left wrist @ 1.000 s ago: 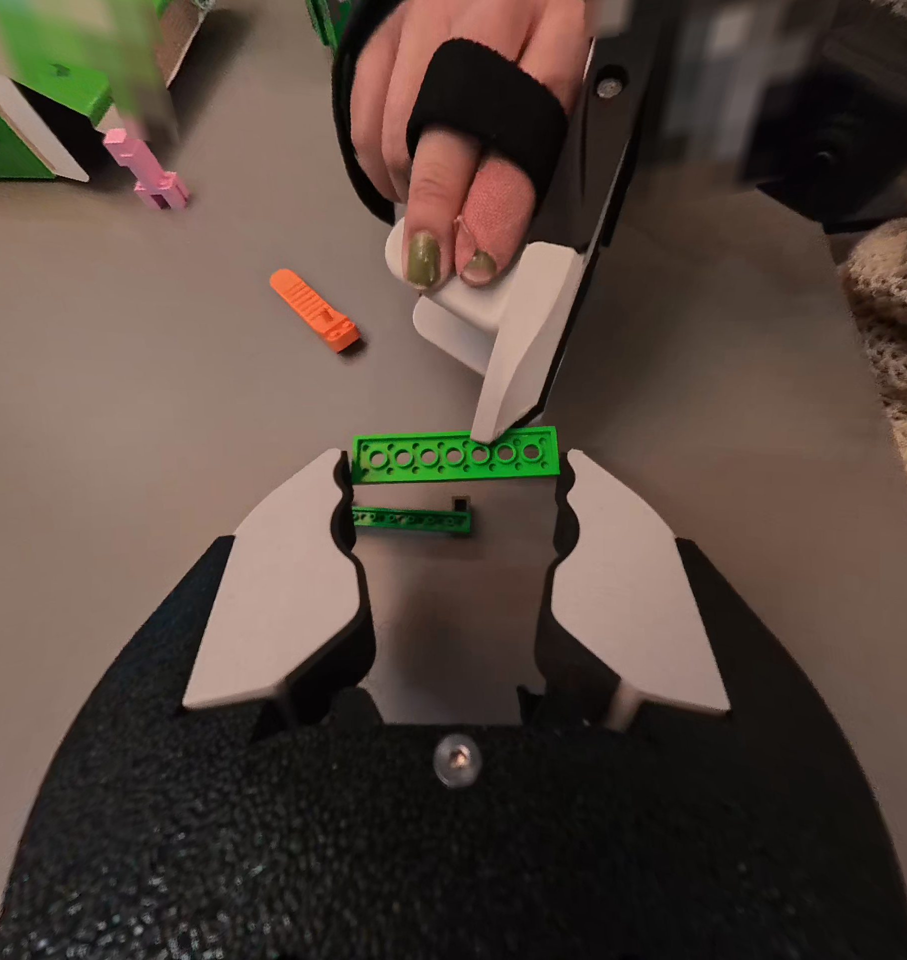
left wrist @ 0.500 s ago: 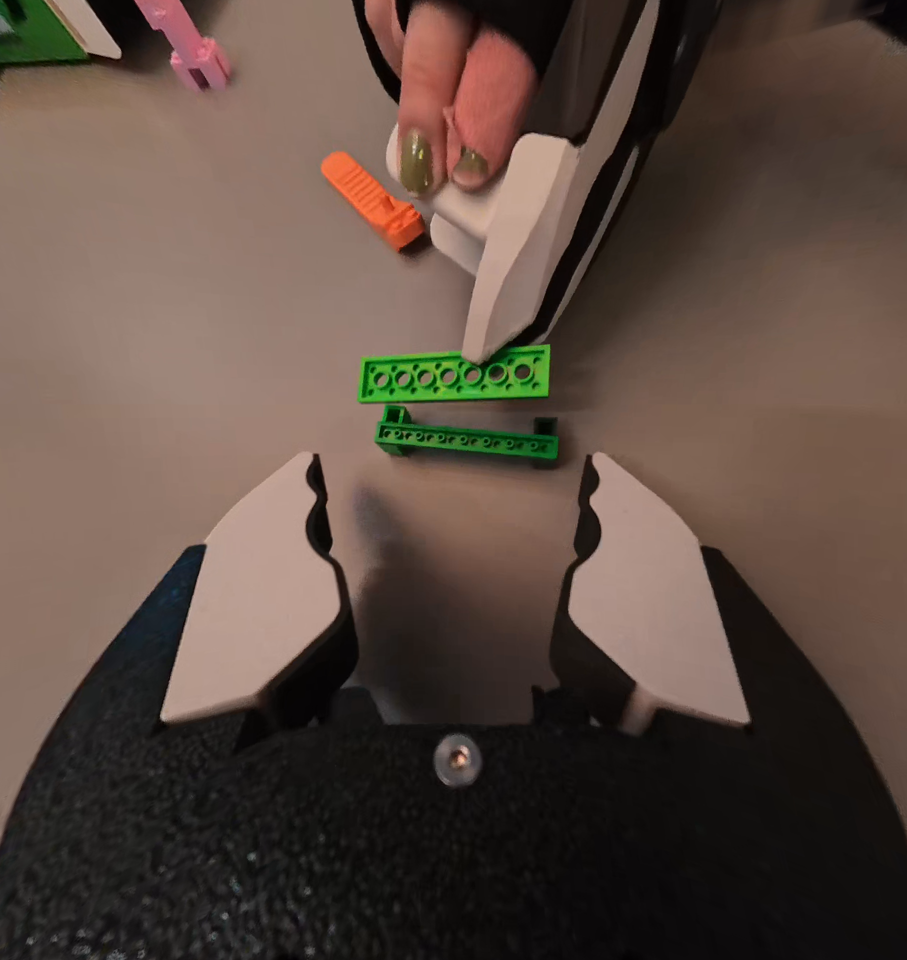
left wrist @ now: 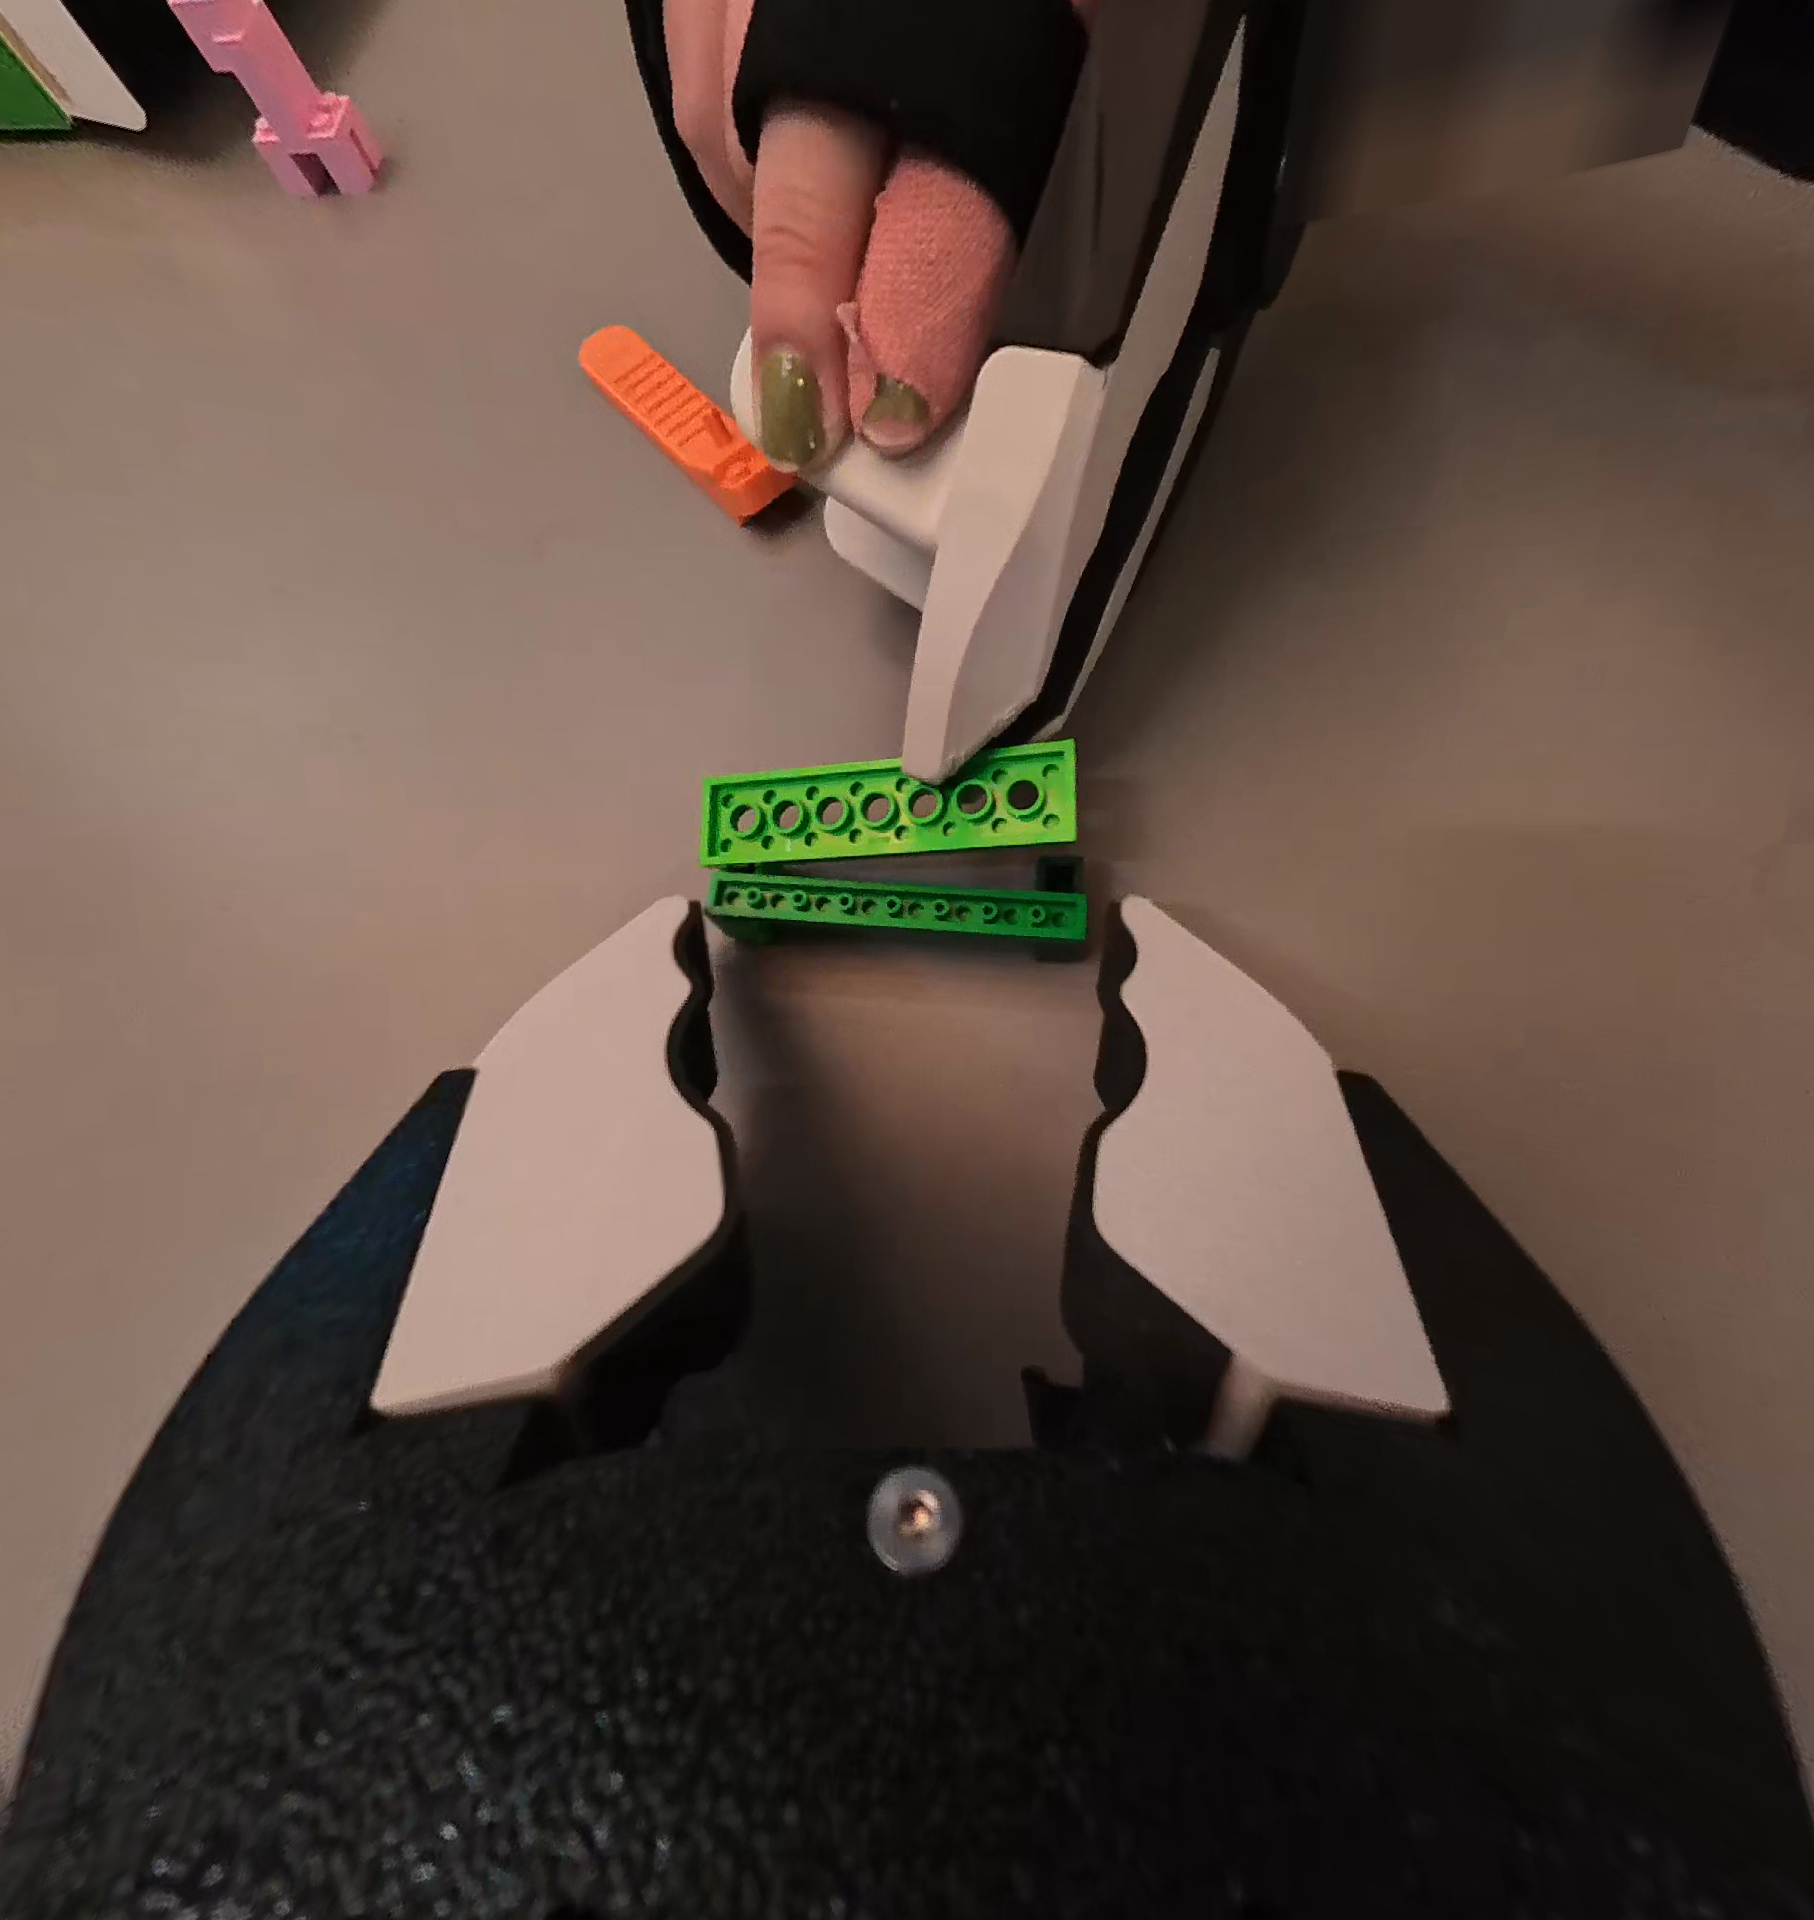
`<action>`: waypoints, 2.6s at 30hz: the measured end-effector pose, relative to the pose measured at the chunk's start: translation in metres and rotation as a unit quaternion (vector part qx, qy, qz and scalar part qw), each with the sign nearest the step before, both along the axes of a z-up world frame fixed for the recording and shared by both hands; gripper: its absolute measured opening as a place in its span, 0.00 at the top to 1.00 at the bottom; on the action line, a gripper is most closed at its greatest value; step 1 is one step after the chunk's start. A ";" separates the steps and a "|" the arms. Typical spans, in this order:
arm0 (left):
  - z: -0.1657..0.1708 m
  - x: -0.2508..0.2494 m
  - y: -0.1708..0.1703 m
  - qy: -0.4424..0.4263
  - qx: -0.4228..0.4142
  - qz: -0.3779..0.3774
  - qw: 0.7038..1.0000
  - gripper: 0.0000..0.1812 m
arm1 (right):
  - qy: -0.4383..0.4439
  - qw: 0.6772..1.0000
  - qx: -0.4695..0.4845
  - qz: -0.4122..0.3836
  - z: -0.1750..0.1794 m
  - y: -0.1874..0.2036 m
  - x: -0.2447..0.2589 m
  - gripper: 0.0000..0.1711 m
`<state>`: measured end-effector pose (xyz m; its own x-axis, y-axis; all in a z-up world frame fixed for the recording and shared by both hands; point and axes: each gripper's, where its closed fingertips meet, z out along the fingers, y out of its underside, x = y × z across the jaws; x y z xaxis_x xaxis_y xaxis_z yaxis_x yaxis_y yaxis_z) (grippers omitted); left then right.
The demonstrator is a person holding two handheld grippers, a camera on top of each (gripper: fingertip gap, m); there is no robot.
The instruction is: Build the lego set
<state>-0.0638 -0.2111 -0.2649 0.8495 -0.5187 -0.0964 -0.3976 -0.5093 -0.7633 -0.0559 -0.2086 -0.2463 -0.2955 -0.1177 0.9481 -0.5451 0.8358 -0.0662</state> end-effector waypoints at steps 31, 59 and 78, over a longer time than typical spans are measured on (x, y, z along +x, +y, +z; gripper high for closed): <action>0.001 0.000 0.000 -0.001 -0.001 0.008 1.000 0.63 | 0.027 0.998 0.062 0.009 -0.005 -0.001 0.004 0.97; 0.001 0.000 0.001 -0.003 -0.003 0.009 1.000 0.63 | 0.003 0.997 0.071 0.021 -0.008 0.000 0.003 0.92; 0.000 0.000 0.001 -0.001 -0.001 0.010 1.000 0.59 | 0.019 0.995 0.096 0.030 -0.011 0.001 0.004 0.98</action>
<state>-0.0638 -0.2106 -0.2653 0.8599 -0.5019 -0.0937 -0.3859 -0.5187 -0.7629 -0.0515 -0.2075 -0.2571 -0.2463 -0.3151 0.9166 -0.5939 0.7964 0.1142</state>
